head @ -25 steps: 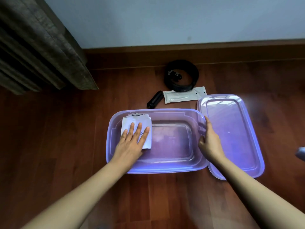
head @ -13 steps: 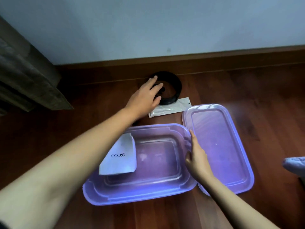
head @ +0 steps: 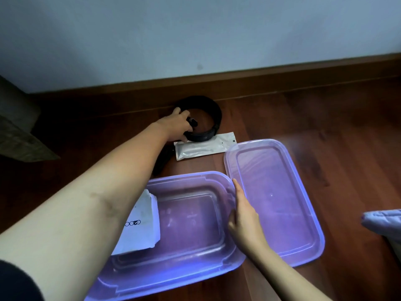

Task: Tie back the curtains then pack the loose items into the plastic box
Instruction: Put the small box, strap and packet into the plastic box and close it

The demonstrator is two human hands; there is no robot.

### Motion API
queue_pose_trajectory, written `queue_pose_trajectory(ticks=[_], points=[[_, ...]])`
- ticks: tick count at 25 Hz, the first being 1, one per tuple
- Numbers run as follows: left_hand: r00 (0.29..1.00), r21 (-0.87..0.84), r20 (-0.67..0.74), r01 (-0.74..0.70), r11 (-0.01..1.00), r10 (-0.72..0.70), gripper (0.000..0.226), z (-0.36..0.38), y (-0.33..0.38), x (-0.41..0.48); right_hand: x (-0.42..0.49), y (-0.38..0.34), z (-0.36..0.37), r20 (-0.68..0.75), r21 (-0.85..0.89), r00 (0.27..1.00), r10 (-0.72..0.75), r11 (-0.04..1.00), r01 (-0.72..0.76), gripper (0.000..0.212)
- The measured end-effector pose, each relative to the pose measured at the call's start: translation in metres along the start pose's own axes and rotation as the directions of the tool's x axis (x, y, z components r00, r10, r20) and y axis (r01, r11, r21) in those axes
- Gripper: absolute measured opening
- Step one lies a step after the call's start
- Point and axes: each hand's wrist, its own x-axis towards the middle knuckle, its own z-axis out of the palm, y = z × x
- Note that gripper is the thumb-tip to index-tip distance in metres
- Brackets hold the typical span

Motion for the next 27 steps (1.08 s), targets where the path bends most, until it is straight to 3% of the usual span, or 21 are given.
queue_pose_trajectory(ticks=[6,10,12,14,16,17,20,23,27], points=[[0.98,-0.106,-0.194,-0.071,0.992,0.049,0.039,-0.007,0.002,-0.034,0.002,0.007,0.003,0.012,-0.03,1.0,0.012,0.999,-0.012,0.084],[0.907,-0.103,-0.396,-0.201,0.974,0.146,0.021,-0.022,0.023,-0.093,-0.003,0.003,0.0,-0.033,-0.084,0.997,-0.066,0.994,0.063,0.073],[0.855,-0.037,-0.485,-0.233,0.972,0.186,0.016,-0.02,0.04,-0.129,-0.006,-0.008,-0.009,-0.181,0.118,0.98,-0.079,0.988,0.102,0.08],[0.84,0.034,-0.495,-0.238,0.971,0.223,0.008,-0.015,0.062,-0.166,-0.006,-0.029,-0.023,-0.253,0.439,0.967,0.012,0.892,0.104,0.077],[0.846,0.104,-0.461,-0.249,0.963,0.268,0.003,-0.01,0.084,-0.192,-0.006,-0.05,-0.03,-0.056,0.74,0.99,0.128,0.671,-0.045,0.063],[0.841,0.128,-0.459,-0.255,0.958,0.285,0.004,-0.006,0.093,-0.199,-0.007,-0.057,-0.03,0.024,0.791,0.989,0.146,0.602,-0.108,0.054],[0.867,-0.056,-0.421,-0.318,0.947,0.266,0.033,0.003,0.107,-0.213,-0.01,-0.059,-0.019,-0.04,0.742,0.991,0.127,0.669,-0.055,0.034],[0.933,-0.269,-0.337,-0.225,0.936,0.128,0.065,0.007,0.108,-0.226,-0.015,-0.049,-0.009,-0.091,0.69,0.992,0.092,0.724,-0.003,0.037],[0.85,-0.217,-0.527,-0.099,0.971,-0.031,0.041,0.005,0.111,-0.23,-0.026,-0.053,0.003,-0.053,0.662,0.998,0.033,0.749,0.011,0.033]])
